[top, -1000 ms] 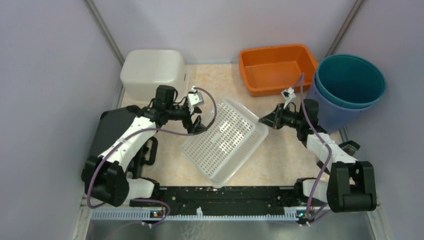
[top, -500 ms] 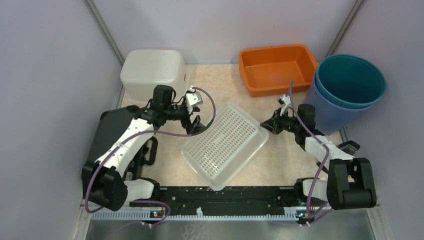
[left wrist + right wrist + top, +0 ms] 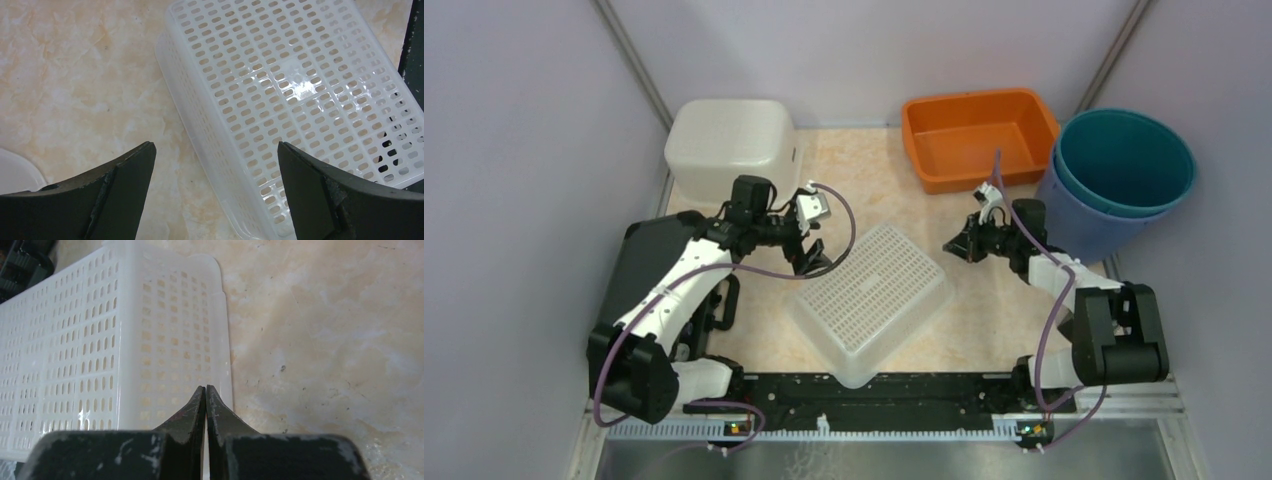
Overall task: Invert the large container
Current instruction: Turn the container upside down at the center of the board, then adjust the container at the center of the board.
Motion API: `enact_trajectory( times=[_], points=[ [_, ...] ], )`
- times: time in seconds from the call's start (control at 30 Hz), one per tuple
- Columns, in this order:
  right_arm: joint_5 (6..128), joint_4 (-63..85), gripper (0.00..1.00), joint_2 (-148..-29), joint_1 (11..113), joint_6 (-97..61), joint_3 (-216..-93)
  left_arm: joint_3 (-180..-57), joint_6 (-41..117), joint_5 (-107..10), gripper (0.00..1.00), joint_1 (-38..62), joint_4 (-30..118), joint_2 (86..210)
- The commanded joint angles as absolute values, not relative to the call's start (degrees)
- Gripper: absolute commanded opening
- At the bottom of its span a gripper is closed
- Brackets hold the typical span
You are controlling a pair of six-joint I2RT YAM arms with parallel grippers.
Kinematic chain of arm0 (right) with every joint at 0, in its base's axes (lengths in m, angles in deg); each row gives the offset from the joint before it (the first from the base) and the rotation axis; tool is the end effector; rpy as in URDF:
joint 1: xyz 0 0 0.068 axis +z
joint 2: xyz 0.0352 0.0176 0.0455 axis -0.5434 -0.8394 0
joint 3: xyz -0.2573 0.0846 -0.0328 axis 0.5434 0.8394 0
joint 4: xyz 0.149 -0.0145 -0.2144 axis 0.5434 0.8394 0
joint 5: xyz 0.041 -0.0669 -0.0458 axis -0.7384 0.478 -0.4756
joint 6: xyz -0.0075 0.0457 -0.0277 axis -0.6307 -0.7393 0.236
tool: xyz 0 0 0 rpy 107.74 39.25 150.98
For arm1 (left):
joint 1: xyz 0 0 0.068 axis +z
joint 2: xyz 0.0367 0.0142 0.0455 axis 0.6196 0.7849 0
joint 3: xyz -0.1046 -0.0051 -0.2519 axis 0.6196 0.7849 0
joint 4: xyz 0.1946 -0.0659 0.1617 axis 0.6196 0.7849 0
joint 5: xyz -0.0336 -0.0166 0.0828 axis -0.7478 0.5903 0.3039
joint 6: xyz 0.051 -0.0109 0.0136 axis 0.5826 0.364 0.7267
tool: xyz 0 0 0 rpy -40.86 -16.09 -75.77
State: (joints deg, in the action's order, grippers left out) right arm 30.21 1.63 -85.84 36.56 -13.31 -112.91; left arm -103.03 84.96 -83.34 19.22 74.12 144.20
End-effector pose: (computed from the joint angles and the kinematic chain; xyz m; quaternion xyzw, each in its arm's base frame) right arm 0.2624 0.0416 0.1832 -0.1823 0.8235 0.3559 0.4025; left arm 0.2398 -0.1085 0.2901 0.5175 0.6937 -0.2821 0.4139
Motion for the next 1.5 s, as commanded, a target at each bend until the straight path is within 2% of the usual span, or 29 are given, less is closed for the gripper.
enact_trajectory(
  times=[0.0, 0.07, 0.1, 0.2, 0.3, 0.63, 0.73, 0.9, 1.07, 1.3, 1.47],
  points=[
    [30.7, 2.1, 0.00, -86.1, 37.5, -14.2, -116.2, -104.6, 88.7, -83.9, 0.99, 19.0, 75.7, 143.9],
    [30.5, 2.6, 0.00, -84.7, 37.9, -13.8, -116.6, -104.7, 90.8, -83.7, 0.99, 18.7, 77.4, 144.0],
    [30.5, 3.2, 0.05, -83.6, 38.0, -13.4, -116.9, -104.6, 91.8, -83.2, 0.99, 18.4, 77.8, 144.0],
    [30.8, 6.3, 0.32, -78.8, 38.3, -11.6, -118.6, -104.4, 97.1, -80.2, 0.99, 16.5, 80.3, 144.0],
    [32.5, 13.5, 0.51, -73.4, 38.2, -7.4, -121.4, -103.9, 101.5, -75.2, 0.99, 13.7, 81.4, 144.0],
    [34.7, 43.1, 0.80, -59.1, 38.5, 11.3, -129.3, -105.4, 108.0, -71.9, 0.99, 5.0, 86.8, 143.9],
    [36.8, 46.9, 0.85, -55.3, 38.6, 16.6, -127.9, -105.2, 107.5, -70.4, 0.99, 3.0, 86.8, 144.1],
    [38.0, 51.4, 0.87, -51.9, 39.9, 22.5, -126.0, -104.8, 106.6, -66.7, 0.99, -0.1, 87.0, 143.6],
    [43.0, 52.3, 0.88, -54.1, 44.7, 23.7, -125.1, -105.2, 105.5, -64.7, 0.99, -2.5, 87.2, 142.8],
    [53.6, 51.3, 0.89, -60.4, 58.1, 23.5, -123.1, -105.2, 104.3, -64.0, 0.99, -4.6, 88.2, 143.8],
    [56.8, 46.7, 0.91, -62.0, 61.4, 23.3, -121.2, -104.4, 104.6, -64.1, 0.99, -4.9, 88.5, 143.5]
  ],
)
